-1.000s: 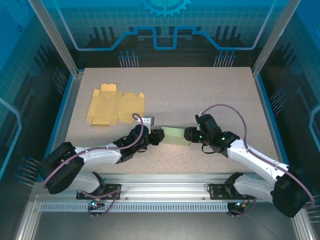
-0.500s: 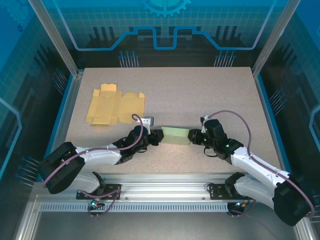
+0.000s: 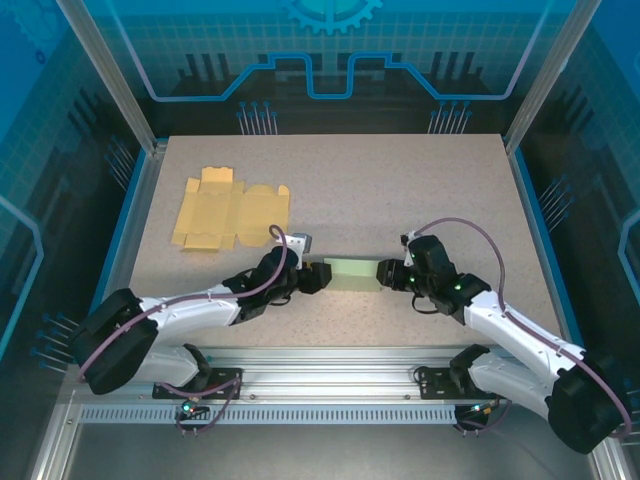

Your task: Fold the paper box

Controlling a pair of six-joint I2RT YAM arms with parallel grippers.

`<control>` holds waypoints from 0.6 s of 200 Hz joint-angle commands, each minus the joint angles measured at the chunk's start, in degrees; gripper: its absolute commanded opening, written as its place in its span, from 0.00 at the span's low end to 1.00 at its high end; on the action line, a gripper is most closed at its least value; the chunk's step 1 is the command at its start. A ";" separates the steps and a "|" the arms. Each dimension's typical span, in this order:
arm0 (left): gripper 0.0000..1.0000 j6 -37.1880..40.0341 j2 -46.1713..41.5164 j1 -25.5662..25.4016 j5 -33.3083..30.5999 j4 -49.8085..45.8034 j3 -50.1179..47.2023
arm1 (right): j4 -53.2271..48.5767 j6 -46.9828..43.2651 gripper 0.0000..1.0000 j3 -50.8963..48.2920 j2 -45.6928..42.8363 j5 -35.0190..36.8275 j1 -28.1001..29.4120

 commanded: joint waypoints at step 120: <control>0.99 70.17 0.03 0.53 18.54 -15.20 13.28 | -23.78 -5.82 1.00 14.82 -7.33 8.31 -0.51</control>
